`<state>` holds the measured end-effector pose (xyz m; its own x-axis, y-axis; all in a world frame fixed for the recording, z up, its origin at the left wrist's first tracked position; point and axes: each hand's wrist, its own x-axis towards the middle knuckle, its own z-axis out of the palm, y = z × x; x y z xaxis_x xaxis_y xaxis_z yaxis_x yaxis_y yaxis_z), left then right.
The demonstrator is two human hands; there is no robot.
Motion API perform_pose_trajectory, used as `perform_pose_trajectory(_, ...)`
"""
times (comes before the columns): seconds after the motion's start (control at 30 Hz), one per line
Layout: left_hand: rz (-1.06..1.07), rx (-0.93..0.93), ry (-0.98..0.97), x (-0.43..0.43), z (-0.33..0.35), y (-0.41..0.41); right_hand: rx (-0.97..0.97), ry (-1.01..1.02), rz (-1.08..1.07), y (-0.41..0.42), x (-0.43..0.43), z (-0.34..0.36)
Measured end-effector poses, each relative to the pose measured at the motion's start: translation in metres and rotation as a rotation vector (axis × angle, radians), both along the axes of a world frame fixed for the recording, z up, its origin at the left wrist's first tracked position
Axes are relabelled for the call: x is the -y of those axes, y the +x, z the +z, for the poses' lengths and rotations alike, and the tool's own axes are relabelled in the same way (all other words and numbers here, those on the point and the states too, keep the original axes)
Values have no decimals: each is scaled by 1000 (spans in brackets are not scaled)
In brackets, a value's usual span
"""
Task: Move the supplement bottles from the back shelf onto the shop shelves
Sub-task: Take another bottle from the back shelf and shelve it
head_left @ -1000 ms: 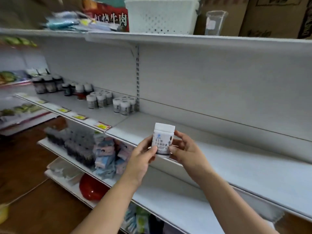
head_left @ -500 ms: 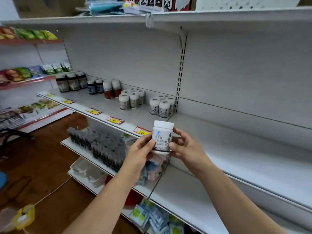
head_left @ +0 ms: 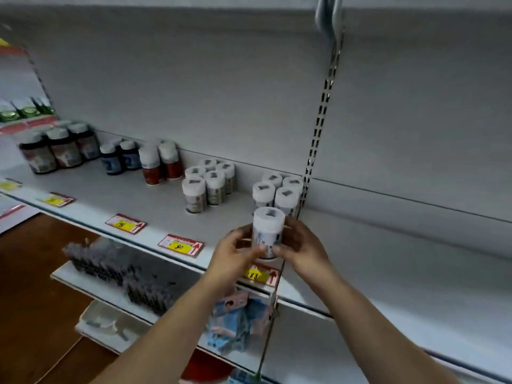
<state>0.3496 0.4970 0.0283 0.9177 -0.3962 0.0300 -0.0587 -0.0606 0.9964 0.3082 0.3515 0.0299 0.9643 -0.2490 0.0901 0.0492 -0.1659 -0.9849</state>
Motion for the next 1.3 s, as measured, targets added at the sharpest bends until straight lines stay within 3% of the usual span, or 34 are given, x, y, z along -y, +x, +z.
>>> perform_pose_trajectory(0.17,-77,187,230,3,-23,55,5,-36,-280,31,-19,-20)
perform_pose_trajectory(0.4,-230,193,303,8,-29,108,-117,-208,-515,64,-29,-27)
perform_pose_trajectory(0.9,-219,410,310,25,-39,131,-100,-275,-594,75,-22,-28)
perform_pose_trajectory(1.1,-45,265,127,19,-32,142,4,-132,-689,71,-8,-18)
perform_pose_trajectory(1.3,-283,-113,-100,50,-9,160,21,46,-480,103,12,10)
